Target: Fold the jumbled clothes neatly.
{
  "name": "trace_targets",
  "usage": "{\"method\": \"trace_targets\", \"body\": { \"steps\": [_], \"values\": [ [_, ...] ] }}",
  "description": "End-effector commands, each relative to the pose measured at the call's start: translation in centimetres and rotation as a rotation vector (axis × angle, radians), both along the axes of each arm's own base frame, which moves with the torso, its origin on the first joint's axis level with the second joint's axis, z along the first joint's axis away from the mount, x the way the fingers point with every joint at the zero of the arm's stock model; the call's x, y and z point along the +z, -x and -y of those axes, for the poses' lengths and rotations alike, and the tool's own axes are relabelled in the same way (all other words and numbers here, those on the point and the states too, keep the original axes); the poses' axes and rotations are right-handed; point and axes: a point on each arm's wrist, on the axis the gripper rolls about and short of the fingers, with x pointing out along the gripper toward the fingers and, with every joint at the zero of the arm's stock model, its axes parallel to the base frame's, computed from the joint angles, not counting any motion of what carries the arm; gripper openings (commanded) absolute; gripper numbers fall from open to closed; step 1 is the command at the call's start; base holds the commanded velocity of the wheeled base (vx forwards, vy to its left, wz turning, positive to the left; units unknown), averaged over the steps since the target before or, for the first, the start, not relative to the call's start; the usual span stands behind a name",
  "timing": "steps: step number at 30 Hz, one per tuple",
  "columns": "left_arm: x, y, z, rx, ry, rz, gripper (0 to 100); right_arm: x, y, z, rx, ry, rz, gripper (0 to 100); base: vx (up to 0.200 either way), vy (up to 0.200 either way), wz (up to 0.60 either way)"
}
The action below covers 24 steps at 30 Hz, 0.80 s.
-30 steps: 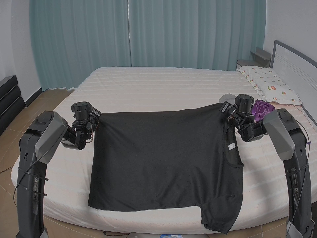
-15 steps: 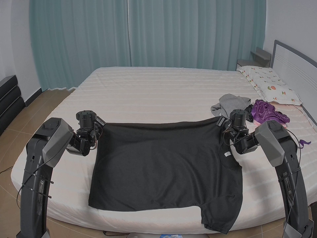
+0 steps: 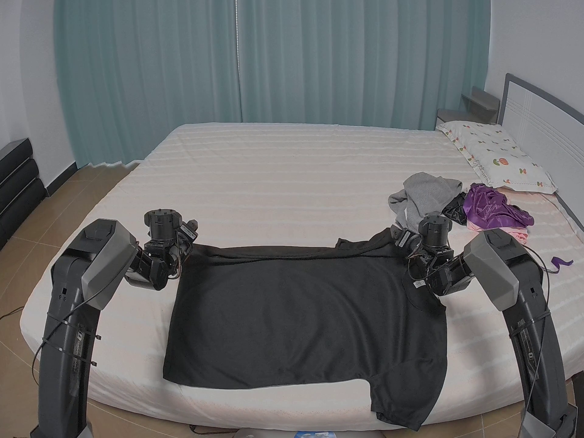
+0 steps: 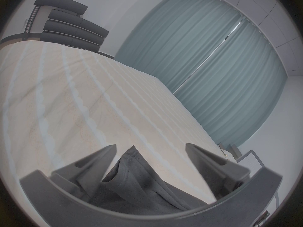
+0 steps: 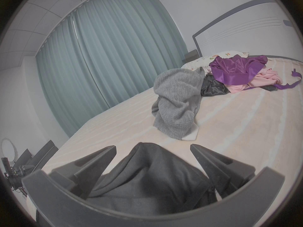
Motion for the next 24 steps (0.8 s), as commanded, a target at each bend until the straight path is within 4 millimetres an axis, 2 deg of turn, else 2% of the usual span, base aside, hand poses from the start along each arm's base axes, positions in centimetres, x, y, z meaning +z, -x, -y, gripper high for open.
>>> {"method": "trace_targets", "body": {
  "steps": [1,3,4,5,8,9,10,11,12,13,14,16,17,19,20,23,24],
  "values": [
    [-0.2,0.4,0.0,0.006,-0.006,-0.021,100,2.0,1.5,0.5,-0.007,-0.016,-0.006,100,0.000,0.000,0.00],
    [-0.2,0.6,-0.1,0.007,-0.006,-0.027,100,2.4,1.9,0.5,-0.002,-0.020,-0.008,100,0.000,0.000,0.00],
    [0.8,1.6,-0.3,0.009,0.001,-0.040,100,3.8,3.5,0.9,-0.004,-0.048,-0.018,100,0.000,0.000,0.00],
    [0.9,1.6,-0.3,0.010,0.001,-0.040,100,3.8,3.6,0.9,-0.004,-0.049,-0.021,100,0.000,0.000,0.00],
    [3.3,4.2,-0.5,-0.015,0.014,-0.071,100,6.2,7.5,1.1,0.008,-0.149,-0.058,100,0.000,0.000,0.00],
    [3.4,4.3,-0.5,-0.016,0.015,-0.071,100,6.4,7.7,1.0,0.010,-0.153,-0.058,100,0.000,0.000,0.00],
    [4.7,5.7,-0.3,-0.032,0.021,-0.080,100,7.7,10.1,1.2,0.029,-0.227,-0.058,100,0.000,0.000,0.00],
    [5.8,6.7,0.3,-0.048,0.028,-0.082,100,8.2,11.8,1.3,0.057,-0.269,-0.077,100,0.000,0.000,0.00],
    [6.1,7.0,0.5,-0.052,0.029,-0.082,100,8.3,12.3,1.3,0.065,-0.277,-0.084,100,0.000,0.000,0.00],
    [7.2,8.5,1.3,-0.076,0.043,-0.086,100,8.7,14.8,1.5,0.108,-0.316,-0.134,100,0.000,0.000,0.00],
    [7.2,8.5,1.3,-0.076,0.043,-0.086,100,8.7,14.8,1.5,0.108,-0.316,-0.134,100,0.000,0.000,0.00],
    [8.0,10.6,2.0,-0.106,0.070,-0.113,100,8.9,18.4,2.0,0.129,-0.342,-0.201,100,0.000,0.000,0.00],
    [7.8,11.3,2.3,-0.118,0.084,-0.130,100,8.9,19.4,2.1,0.122,-0.351,-0.219,100,0.000,0.000,0.00],
    [7.8,11.3,2.3,-0.118,0.084,-0.130,100,8.9,19.4,2.1,0.122,-0.351,-0.219,100,0.000,0.000,0.00],
    [7.2,13.1,3.4,-0.138,0.124,-0.179,100,8.6,22.0,2.9,0.096,-0.393,-0.245,100,0.000,0.000,0.00],
    [7.3,14.6,3.7,-0.141,0.141,-0.205,100,7.7,23.6,3.1,0.083,-0.424,-0.284,100,0.000,0.000,0.00],
    [7.3,15.9,3.8,-0.146,0.148,-0.229,100,7.4,24.6,3.3,0.077,-0.435,-0.299,100,0.000,0.000,0.00]
  ]
}}
